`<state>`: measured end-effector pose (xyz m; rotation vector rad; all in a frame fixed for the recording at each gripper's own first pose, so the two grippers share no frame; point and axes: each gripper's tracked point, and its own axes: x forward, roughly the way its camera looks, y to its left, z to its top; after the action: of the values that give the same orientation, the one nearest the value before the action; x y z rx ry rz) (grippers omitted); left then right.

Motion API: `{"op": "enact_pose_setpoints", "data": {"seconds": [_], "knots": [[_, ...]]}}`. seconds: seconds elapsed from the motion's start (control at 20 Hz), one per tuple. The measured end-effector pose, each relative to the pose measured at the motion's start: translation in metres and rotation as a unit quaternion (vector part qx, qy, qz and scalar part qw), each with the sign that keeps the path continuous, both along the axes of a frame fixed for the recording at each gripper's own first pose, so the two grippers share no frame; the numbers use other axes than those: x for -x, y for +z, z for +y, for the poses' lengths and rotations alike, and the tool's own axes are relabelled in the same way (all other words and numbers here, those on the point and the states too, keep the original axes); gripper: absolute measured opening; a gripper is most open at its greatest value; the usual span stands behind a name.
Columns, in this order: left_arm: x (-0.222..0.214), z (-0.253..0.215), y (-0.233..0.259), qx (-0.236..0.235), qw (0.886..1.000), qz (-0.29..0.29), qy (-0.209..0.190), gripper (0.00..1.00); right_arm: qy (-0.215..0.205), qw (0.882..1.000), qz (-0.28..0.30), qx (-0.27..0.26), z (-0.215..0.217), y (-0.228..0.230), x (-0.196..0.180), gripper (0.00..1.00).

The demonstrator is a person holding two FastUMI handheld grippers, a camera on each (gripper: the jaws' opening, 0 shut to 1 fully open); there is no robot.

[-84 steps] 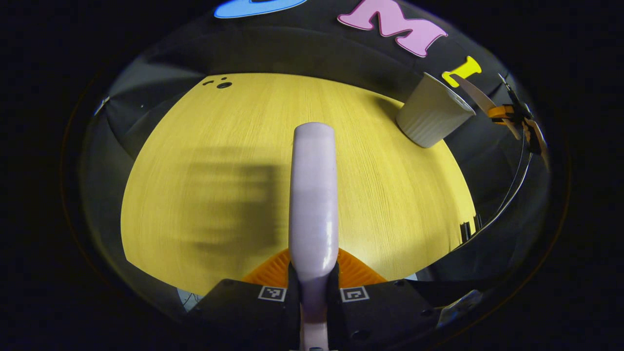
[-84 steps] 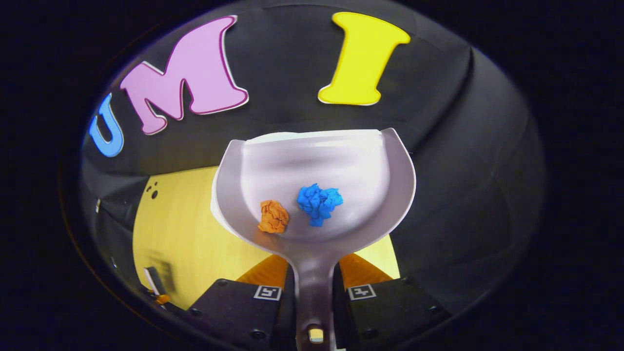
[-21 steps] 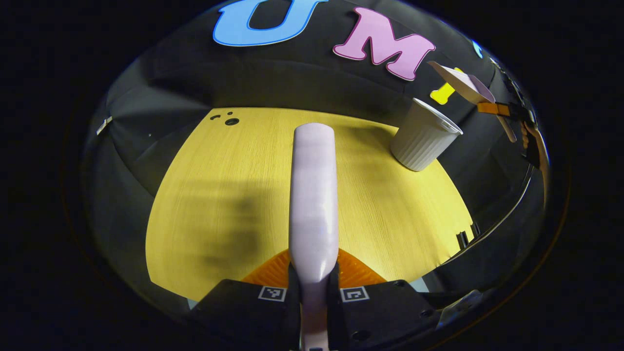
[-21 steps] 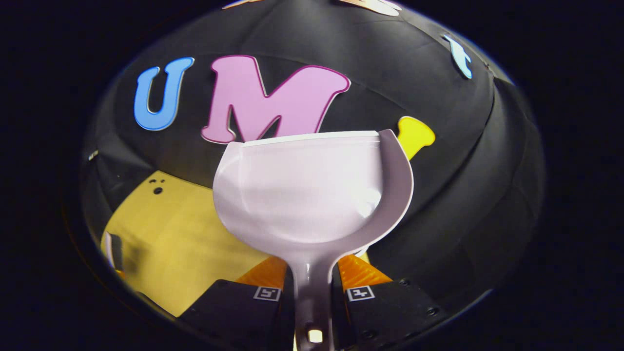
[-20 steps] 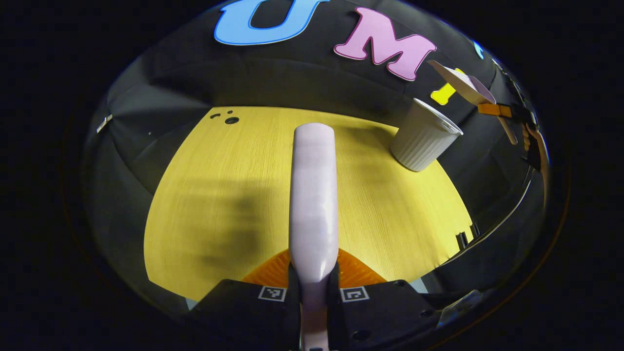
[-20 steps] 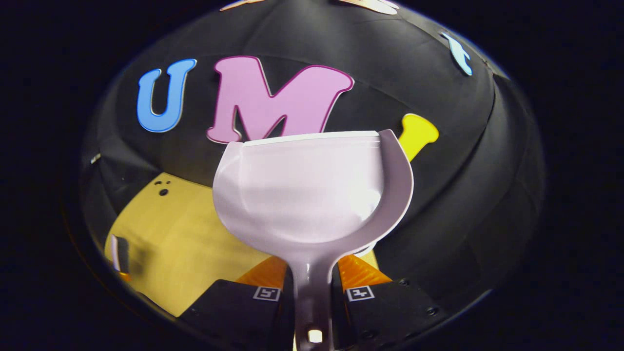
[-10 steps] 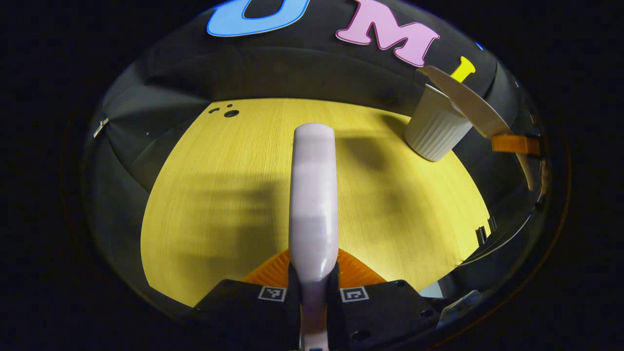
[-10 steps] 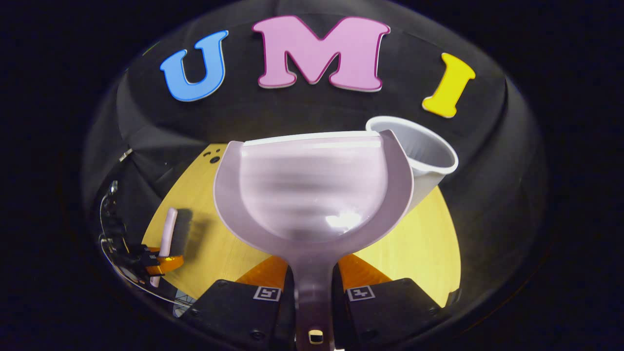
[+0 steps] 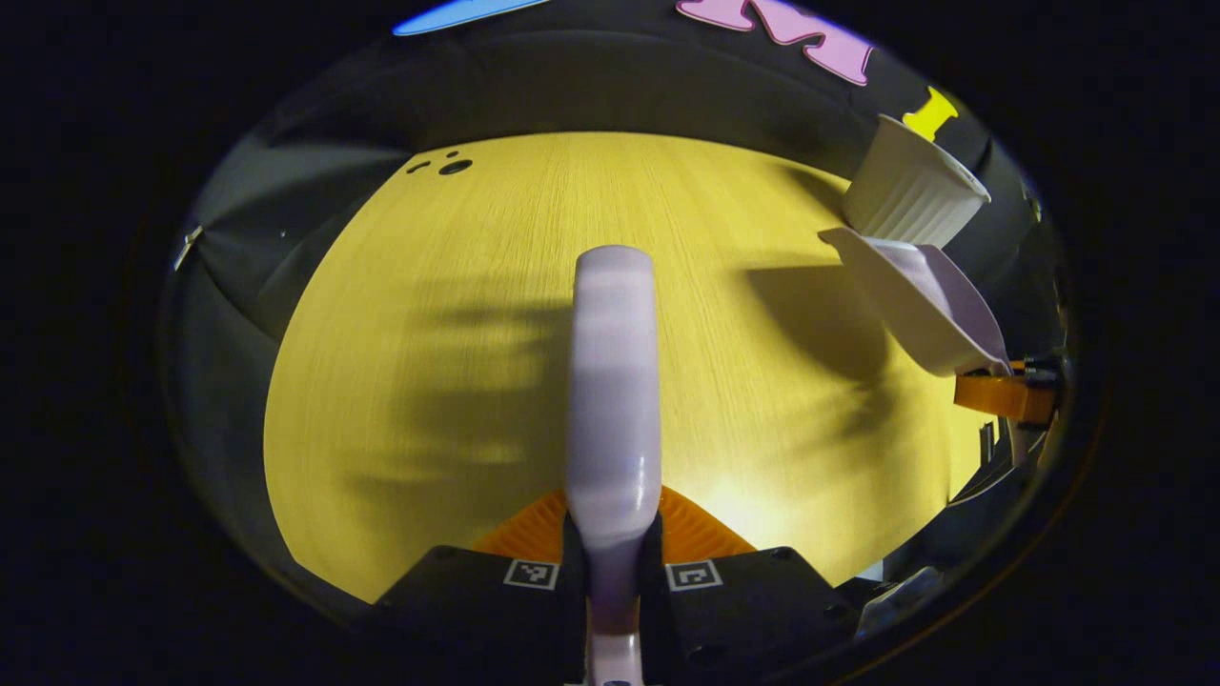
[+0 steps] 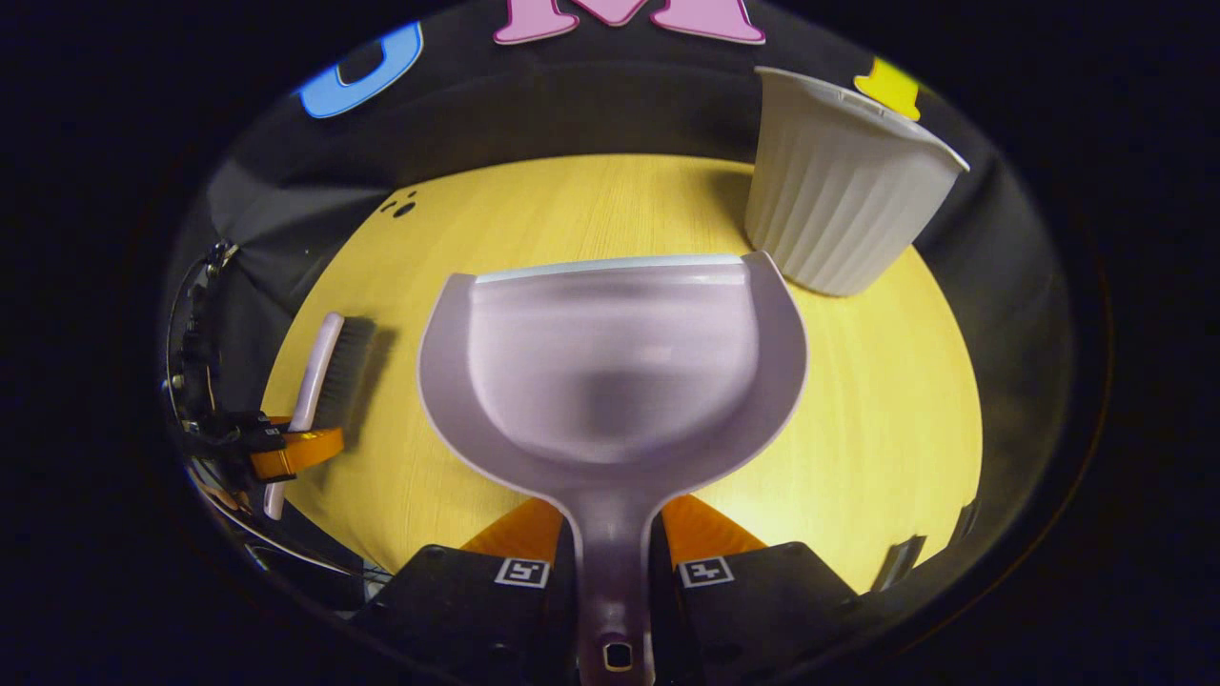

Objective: Pick up the small broom and dustpan from the desktop, sweep the trash into the dustpan with the broom, and then empty the trash into the garbage bin.

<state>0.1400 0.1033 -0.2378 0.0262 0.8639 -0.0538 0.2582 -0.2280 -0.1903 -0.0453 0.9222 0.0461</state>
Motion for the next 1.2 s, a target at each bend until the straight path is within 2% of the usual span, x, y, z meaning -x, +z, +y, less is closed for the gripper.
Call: {"op": "enact_pose_setpoints", "data": {"seconds": [0.35,0.4,0.45,0.6,0.7,0.8,0.9,0.95,1.05,1.2], "knots": [[0.000,0.000,-0.008,-0.031,0.999,0.038,0.006,0.27,-0.012,0.999,0.040,0.006,-0.002,-0.041,-0.006,0.34],[0.000,0.000,-0.008,-0.036,0.998,0.042,0.003,0.28,-0.012,0.999,0.042,0.009,-0.001,-0.045,-0.006,0.31],[-0.002,0.000,-0.010,-0.040,0.998,0.045,-0.002,0.28,-0.008,0.999,0.040,0.014,-0.001,-0.047,-0.008,0.35],[-0.002,0.000,-0.009,-0.048,0.998,0.048,-0.004,0.34,-0.005,0.999,0.039,0.014,0.003,-0.049,-0.007,0.36],[-0.003,-0.003,-0.011,-0.042,0.998,0.044,-0.008,0.35,0.002,0.999,0.045,0.008,0.009,-0.048,-0.006,0.37],[0.000,-0.007,-0.010,-0.026,0.999,0.040,-0.009,0.40,0.004,0.999,0.044,0.001,0.011,-0.047,-0.006,0.42],[0.004,-0.014,-0.014,-0.012,0.999,0.032,-0.009,0.80,0.005,0.999,0.039,-0.009,0.017,-0.042,-0.004,0.53],[0.010,-0.015,-0.007,-0.007,1.000,0.030,-0.006,1.00,0.006,0.999,0.035,-0.013,0.019,-0.038,-0.003,0.69],[0.019,-0.019,-0.002,0.005,1.000,0.024,-0.010,0.96,0.003,1.000,0.022,-0.013,0.021,-0.023,0.000,1.00],[0.036,-0.013,0.025,0.006,1.000,-0.018,0.002,0.96,-0.001,1.000,-0.013,-0.006,0.020,0.007,0.007,0.99]]}}
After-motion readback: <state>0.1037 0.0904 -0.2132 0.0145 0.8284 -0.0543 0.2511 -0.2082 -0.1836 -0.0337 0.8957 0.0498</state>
